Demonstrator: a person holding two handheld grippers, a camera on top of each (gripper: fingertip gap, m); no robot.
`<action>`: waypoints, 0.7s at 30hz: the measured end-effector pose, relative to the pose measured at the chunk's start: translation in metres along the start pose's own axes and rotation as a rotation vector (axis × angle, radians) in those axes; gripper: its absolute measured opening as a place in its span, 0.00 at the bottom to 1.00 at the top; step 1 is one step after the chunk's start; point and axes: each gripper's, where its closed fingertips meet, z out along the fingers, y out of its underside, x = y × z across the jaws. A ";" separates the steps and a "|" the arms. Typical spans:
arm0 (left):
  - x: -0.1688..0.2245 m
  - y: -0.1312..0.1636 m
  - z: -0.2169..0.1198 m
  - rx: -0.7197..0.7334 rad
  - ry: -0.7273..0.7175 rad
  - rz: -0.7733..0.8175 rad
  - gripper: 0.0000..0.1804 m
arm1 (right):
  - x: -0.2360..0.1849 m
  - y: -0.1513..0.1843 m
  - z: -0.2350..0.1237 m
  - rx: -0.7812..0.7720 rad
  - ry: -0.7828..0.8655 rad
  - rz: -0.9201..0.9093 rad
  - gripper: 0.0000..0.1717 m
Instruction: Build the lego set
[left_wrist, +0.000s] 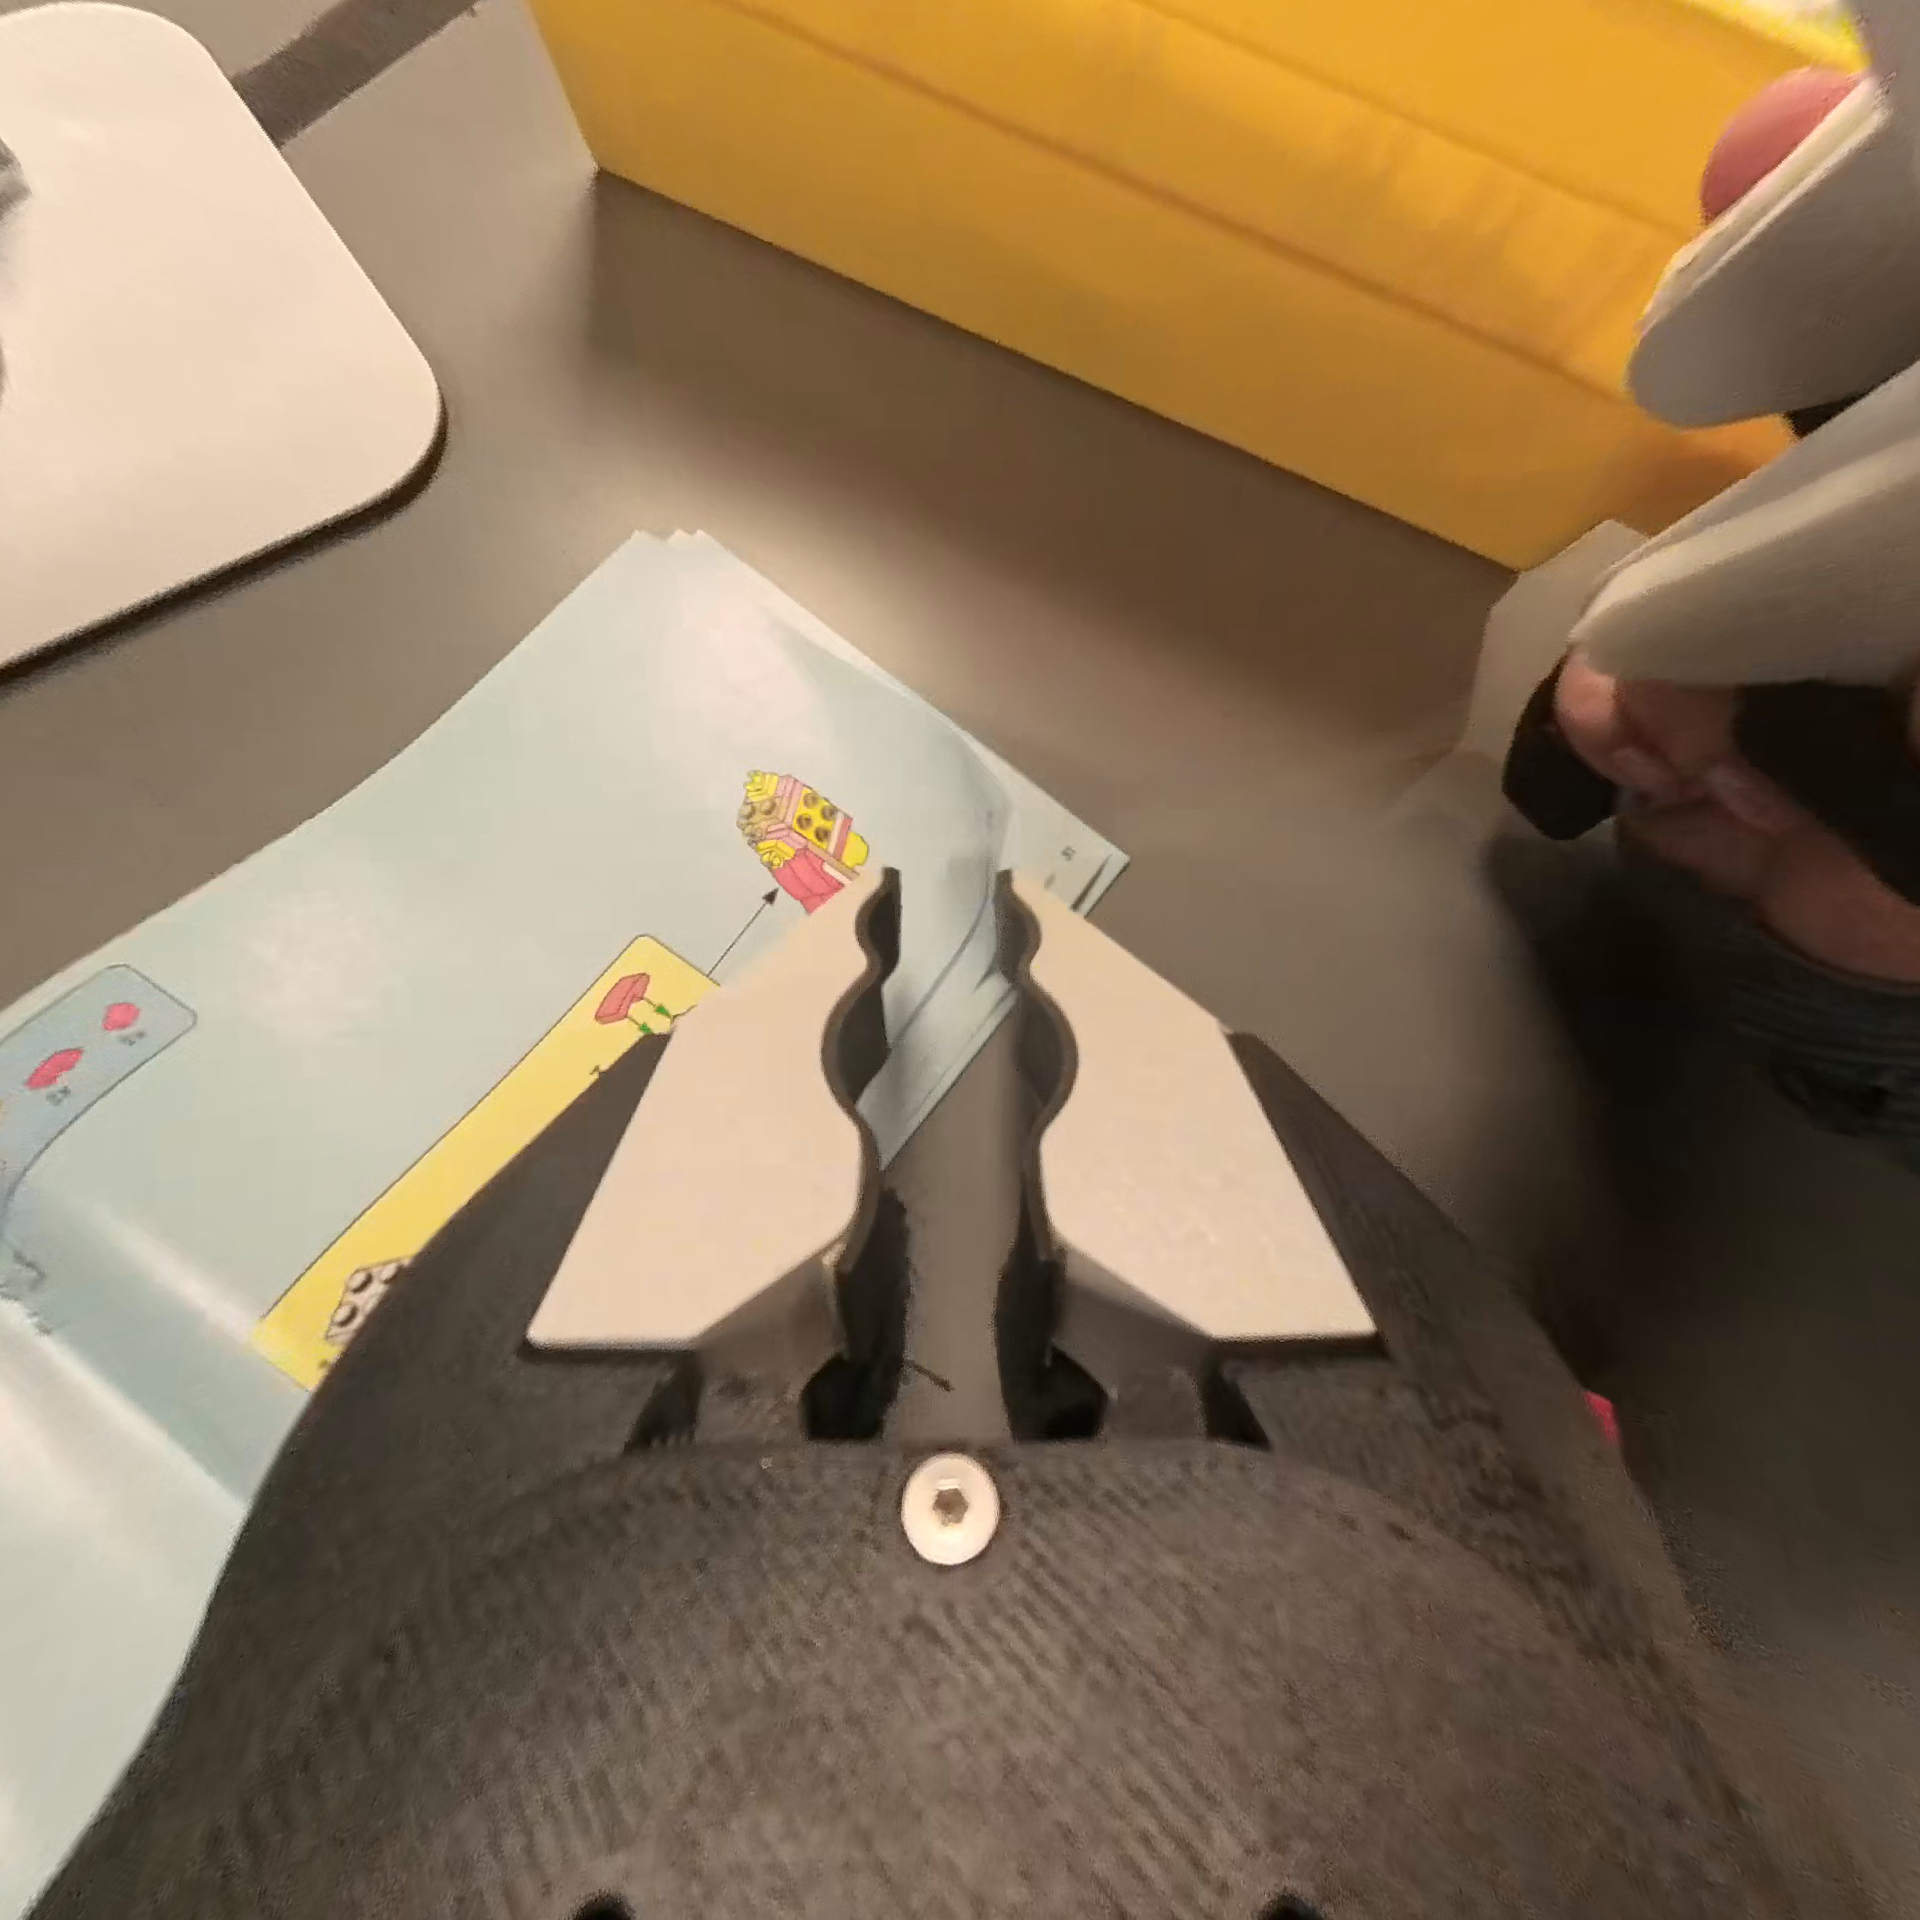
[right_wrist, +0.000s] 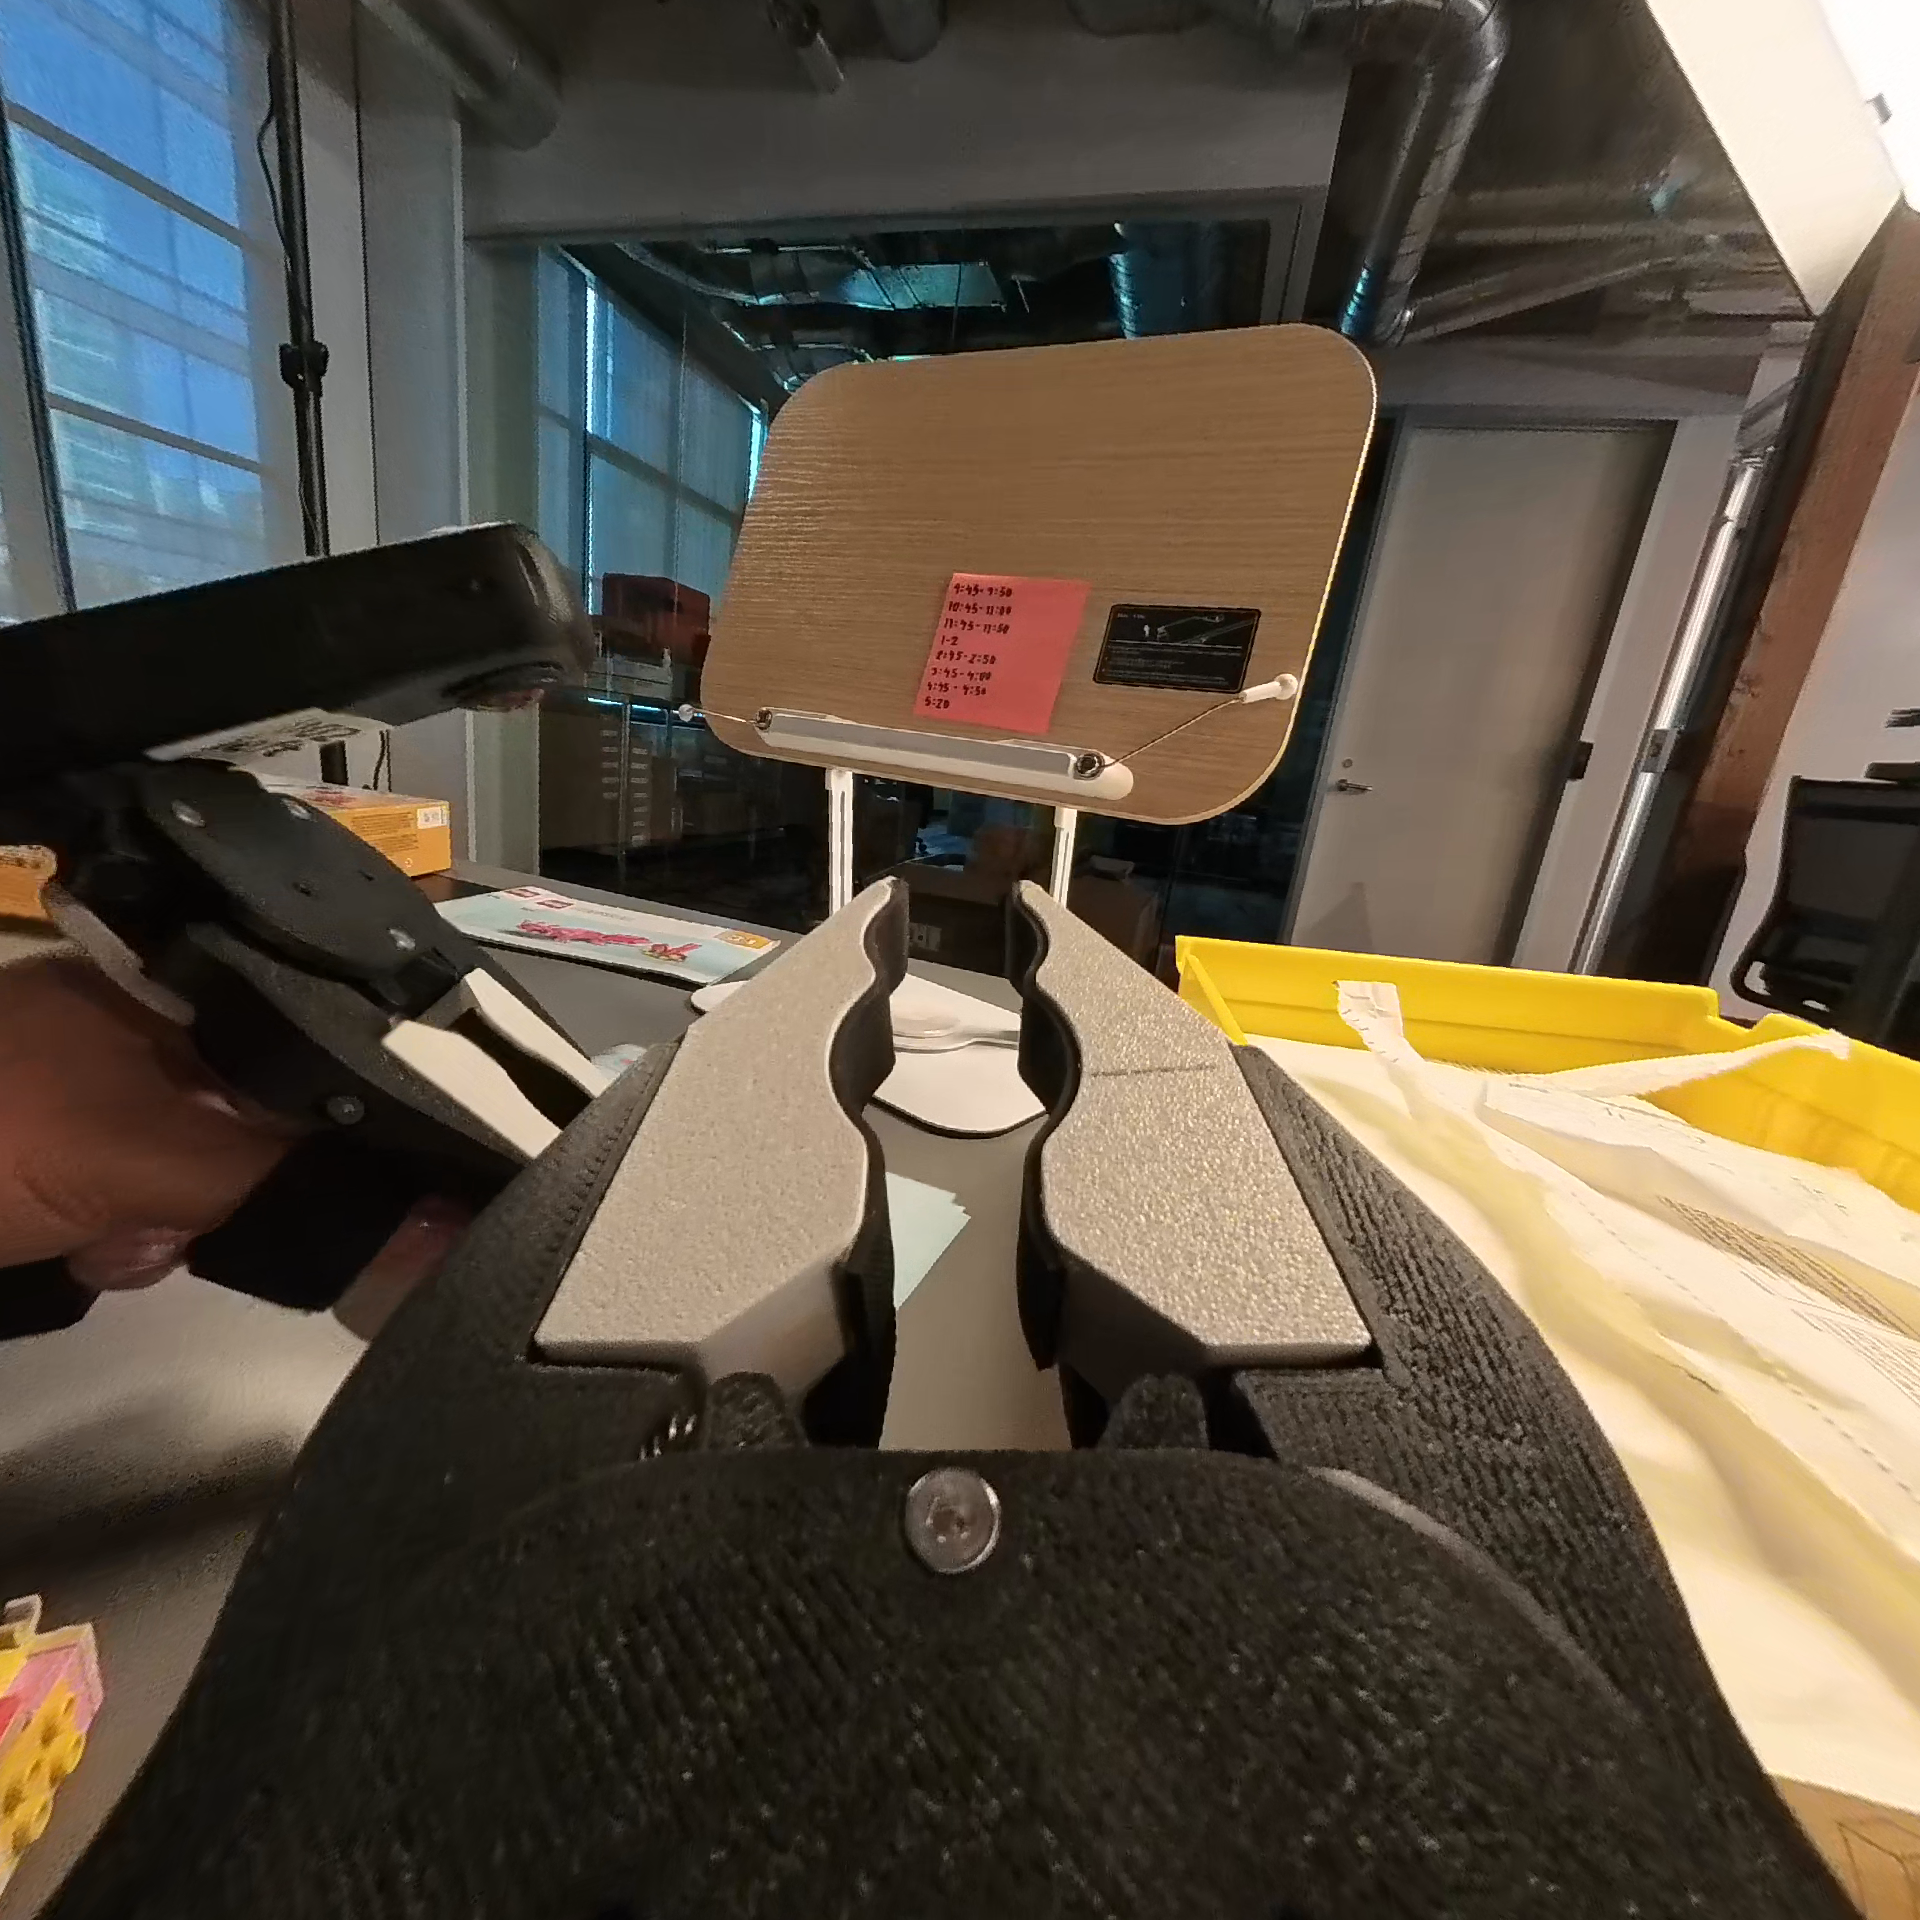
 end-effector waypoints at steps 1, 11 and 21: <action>-0.001 0.000 0.000 0.000 -0.015 0.017 0.07 | 0.000 0.000 0.000 0.000 -0.001 0.000 0.09; 0.013 0.004 0.007 -0.015 0.041 0.095 0.09 | -0.001 0.001 0.001 -0.008 -0.004 -0.003 0.09; 0.024 0.008 0.020 -0.061 0.000 0.314 0.14 | 0.000 0.003 0.001 -0.016 -0.003 0.001 0.09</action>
